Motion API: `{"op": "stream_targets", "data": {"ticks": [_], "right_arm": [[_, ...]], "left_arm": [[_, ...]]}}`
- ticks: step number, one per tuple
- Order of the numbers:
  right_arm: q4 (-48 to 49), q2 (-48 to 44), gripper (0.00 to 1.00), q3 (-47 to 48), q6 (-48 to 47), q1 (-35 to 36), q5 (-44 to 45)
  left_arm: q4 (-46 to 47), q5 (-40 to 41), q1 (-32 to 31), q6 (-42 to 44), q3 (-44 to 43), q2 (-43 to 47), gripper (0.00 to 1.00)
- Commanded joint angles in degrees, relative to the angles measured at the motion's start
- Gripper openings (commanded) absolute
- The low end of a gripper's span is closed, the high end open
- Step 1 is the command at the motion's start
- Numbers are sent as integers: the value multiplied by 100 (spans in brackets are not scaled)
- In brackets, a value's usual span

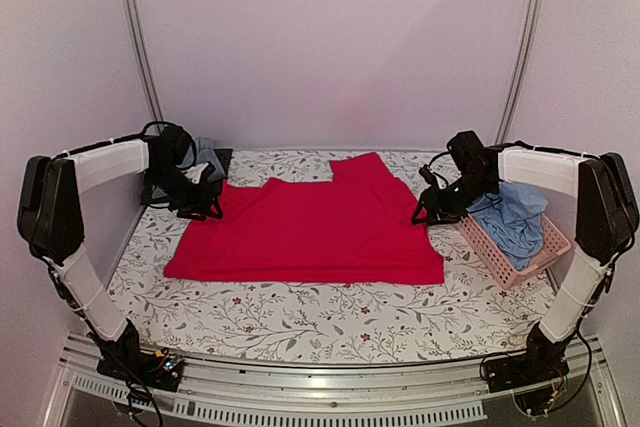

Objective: Fold and stack the mixed laundry pile
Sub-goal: Adjust the 1/3-folded T-shirt at the center of the board.

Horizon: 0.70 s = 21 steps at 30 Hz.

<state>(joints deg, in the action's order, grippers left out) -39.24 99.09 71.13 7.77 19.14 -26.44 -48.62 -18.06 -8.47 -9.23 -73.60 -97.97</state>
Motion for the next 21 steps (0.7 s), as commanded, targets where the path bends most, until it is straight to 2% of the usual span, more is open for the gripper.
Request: {"op": "stream_targets", "data": {"ticks": [1, 8, 13, 15, 17, 18, 21], "right_arm": [[-197, 593, 53, 479, -470, 205, 356], [-317, 1272, 68, 923, -322, 222, 1073], [-365, 1566, 70, 1225, -215, 231, 1327], [-351, 1726, 69, 1339, -219, 236, 1137], [-236, 1774, 61, 1372, -255, 233, 763], [-193, 1794, 53, 1383, -303, 233, 489], [-182, 1858, 12, 1481, -380, 231, 36]], "left_arm": [[294, -45, -616, 536, -207, -287, 52], [286, 67, -717, 546, -365, -579, 54], [336, 134, -766, 545, -395, -621, 56], [335, 151, -783, 544, -413, -641, 56], [331, 176, -787, 542, -425, -659, 56], [324, 194, -785, 550, -431, -669, 56], [307, 246, -779, 560, -444, -647, 56]]}}
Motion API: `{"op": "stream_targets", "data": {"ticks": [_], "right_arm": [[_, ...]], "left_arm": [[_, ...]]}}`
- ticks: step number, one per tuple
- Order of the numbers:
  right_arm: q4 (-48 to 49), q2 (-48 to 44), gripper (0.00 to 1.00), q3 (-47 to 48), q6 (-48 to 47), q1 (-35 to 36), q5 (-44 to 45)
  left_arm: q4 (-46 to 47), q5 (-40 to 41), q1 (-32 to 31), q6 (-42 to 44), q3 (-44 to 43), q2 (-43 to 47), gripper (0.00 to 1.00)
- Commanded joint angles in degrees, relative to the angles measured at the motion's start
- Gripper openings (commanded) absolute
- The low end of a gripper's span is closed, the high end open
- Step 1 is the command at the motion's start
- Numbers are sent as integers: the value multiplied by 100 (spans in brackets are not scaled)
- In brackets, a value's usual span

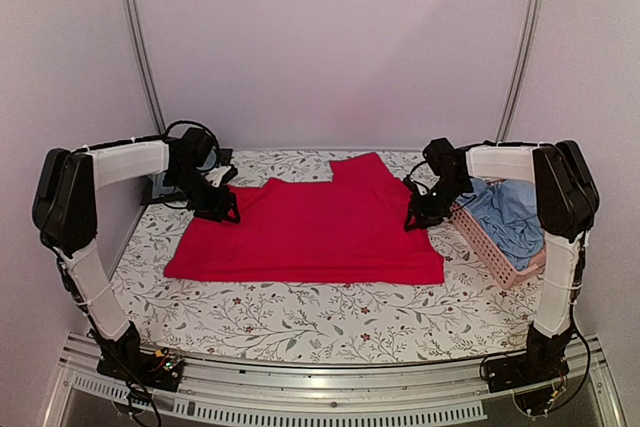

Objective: Fold and stack the mixed laundry pile
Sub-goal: Adjust the 1/3-folded T-shirt at the center of the board.

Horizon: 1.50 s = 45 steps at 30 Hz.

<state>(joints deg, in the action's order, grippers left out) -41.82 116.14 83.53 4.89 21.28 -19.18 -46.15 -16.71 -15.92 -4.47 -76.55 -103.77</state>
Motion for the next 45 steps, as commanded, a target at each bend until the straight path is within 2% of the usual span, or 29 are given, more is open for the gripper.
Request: {"op": "stream_targets", "data": {"ticks": [1, 2, 10, 19, 23, 24, 26, 27, 29, 31, 36, 45], "right_arm": [[70, 156, 3, 267, -106, 19, -726], [69, 129, 1, 283, -103, 17, -694], [438, -575, 0, 154, -71, -137, -230], [1221, -737, 0, -70, 84, -147, -153], [922, -618, 0, 105, 28, -148, -173], [762, -479, 4, 148, -42, -146, -151], [496, -353, 31, 161, -81, -148, -81], [384, -328, 40, 152, -83, -150, -34], [305, -421, 49, 50, -63, -142, 11], [360, -713, 53, -111, 44, -99, 19], [377, -1235, 53, -363, 169, 189, -489], [820, -1134, 51, -1149, 542, 755, -1467]], "left_arm": [[60, 123, -29, 84, -149, -58, 56], [66, 149, -33, 77, -149, -44, 56], [116, 359, 1, 60, -3, 49, 56], [138, 570, 124, -6, 136, 131, 56], [90, 547, 168, 39, 162, 144, 55], [50, 540, 162, 73, 159, 132, 55], [-18, 706, 160, 110, 174, 127, 55], [-73, 847, 160, 113, 183, 133, 54], [-200, 1077, 161, 121, 221, 168, 53], [-382, 1344, 152, 82, 186, 229, 52], [-765, 1399, 109, 184, 264, 243, 45], [-582, 909, -549, 806, 385, -15, 37]]}}
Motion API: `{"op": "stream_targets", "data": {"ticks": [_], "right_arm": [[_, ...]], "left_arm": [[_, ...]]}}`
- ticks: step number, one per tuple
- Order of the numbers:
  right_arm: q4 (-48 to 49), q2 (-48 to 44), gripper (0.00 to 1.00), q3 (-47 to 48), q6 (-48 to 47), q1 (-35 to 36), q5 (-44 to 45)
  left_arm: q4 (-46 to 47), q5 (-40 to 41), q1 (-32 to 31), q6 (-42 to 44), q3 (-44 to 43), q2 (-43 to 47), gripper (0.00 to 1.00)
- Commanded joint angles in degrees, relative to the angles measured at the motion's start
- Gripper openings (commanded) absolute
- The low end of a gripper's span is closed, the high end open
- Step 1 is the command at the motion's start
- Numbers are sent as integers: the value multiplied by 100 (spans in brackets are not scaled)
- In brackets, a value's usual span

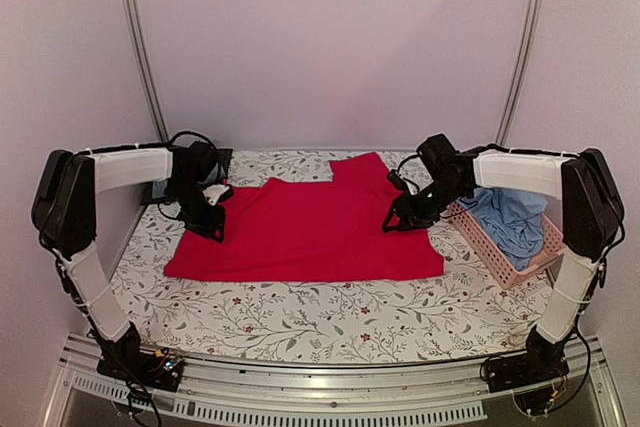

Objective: Fold and stack the mixed laundry pile
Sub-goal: Adjust the 1/3-folded T-shirt at the center of the board.

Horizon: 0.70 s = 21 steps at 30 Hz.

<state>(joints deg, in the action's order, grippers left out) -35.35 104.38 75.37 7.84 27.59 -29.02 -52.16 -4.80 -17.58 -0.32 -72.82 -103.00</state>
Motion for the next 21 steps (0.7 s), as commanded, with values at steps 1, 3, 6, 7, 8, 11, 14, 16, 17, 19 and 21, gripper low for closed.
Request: {"op": "stream_targets", "data": {"ticks": [1, 3, 6, 7, 8, 11, 14, 16, 17, 19, 21], "right_arm": [[201, 50, 51, -444, 267, 153, -524], [244, 77, 50, -612, 317, 207, -614], [336, 66, 49, -893, 377, 245, -694], [359, 58, 49, -965, 396, 246, -701], [381, 57, 49, -1032, 401, 246, -683], [428, 81, 49, -1202, 404, 246, -655], [490, 132, 49, -1362, 403, 246, -584], [517, 174, 49, -1445, 386, 246, -518], [520, 223, 49, -1480, 379, 246, -498], [529, 293, 49, -1535, 360, 246, -463], [536, 356, 49, -1587, 355, 246, -419]], "left_arm": [[60, -289, -455, 448, 19, -138, 37], [104, -325, -574, 536, 30, -249, 35], [165, -311, -671, 619, 52, -417, 33], [177, -271, -695, 634, 42, -466, 33], [196, -216, -709, 649, 33, -514, 33], [247, -145, -724, 671, 28, -591, 37], [272, -115, -738, 687, 109, -634, 38], [330, -22, -758, 677, 167, -619, 40], [356, 24, -777, 688, 189, -614, 41], [409, 129, -778, 692, 227, -615, 43], [438, 336, -787, 693, 256, -664, 44]]}}
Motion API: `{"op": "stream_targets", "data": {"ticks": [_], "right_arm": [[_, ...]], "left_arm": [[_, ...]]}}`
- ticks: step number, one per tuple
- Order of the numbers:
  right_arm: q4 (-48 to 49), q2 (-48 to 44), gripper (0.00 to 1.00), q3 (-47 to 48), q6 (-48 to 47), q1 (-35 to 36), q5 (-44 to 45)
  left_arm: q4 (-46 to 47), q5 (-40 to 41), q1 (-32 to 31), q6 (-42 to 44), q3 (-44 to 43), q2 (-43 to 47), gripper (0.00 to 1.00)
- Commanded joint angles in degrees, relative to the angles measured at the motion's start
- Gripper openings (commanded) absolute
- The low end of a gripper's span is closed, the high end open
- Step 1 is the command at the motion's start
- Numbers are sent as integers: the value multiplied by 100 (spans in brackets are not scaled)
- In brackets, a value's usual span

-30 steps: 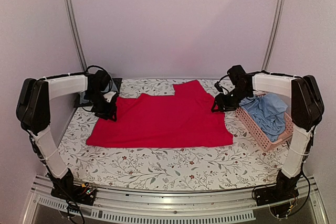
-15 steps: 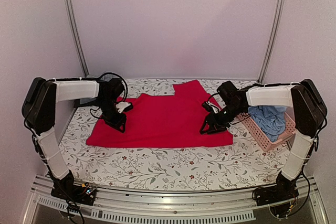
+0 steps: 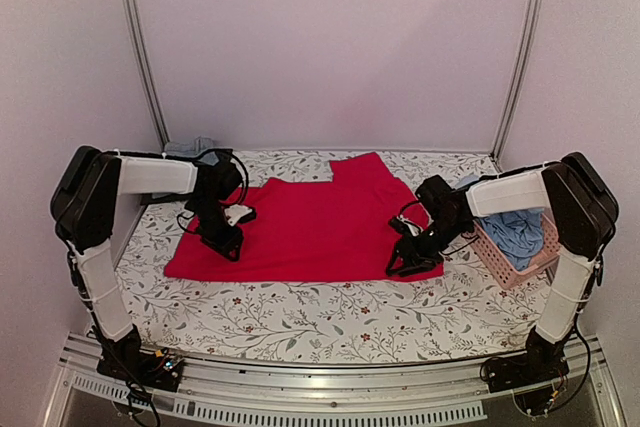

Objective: Fold and stack the mixed laundry pile
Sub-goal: Adjust the 1/3-folded T-shirt at the center of the board.

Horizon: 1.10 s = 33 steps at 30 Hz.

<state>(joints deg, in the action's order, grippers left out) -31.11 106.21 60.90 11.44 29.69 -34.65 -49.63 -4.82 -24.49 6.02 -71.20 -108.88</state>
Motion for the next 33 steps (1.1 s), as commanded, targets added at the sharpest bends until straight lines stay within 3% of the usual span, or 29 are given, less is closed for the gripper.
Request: {"op": "stream_targets", "data": {"ticks": [1, 10, 20, 27, 33], "right_arm": [[114, 189, 48, -167, -14, 37, 169], [97, 307, 47, -351, 7, 33, 270], [2, 397, 46, -373, 31, 28, 384], [-79, 452, 45, -431, 69, 28, 472], [-87, 429, 45, -539, 45, 28, 511]], "left_arm": [[208, 444, -89, 45, 104, -106, 45], [480, 535, -59, 117, 243, -130, 46], [506, 458, 96, 95, 186, 58, 13], [529, 469, 418, -7, 124, 277, 18], [509, 455, 513, -28, 80, 297, 8]]}}
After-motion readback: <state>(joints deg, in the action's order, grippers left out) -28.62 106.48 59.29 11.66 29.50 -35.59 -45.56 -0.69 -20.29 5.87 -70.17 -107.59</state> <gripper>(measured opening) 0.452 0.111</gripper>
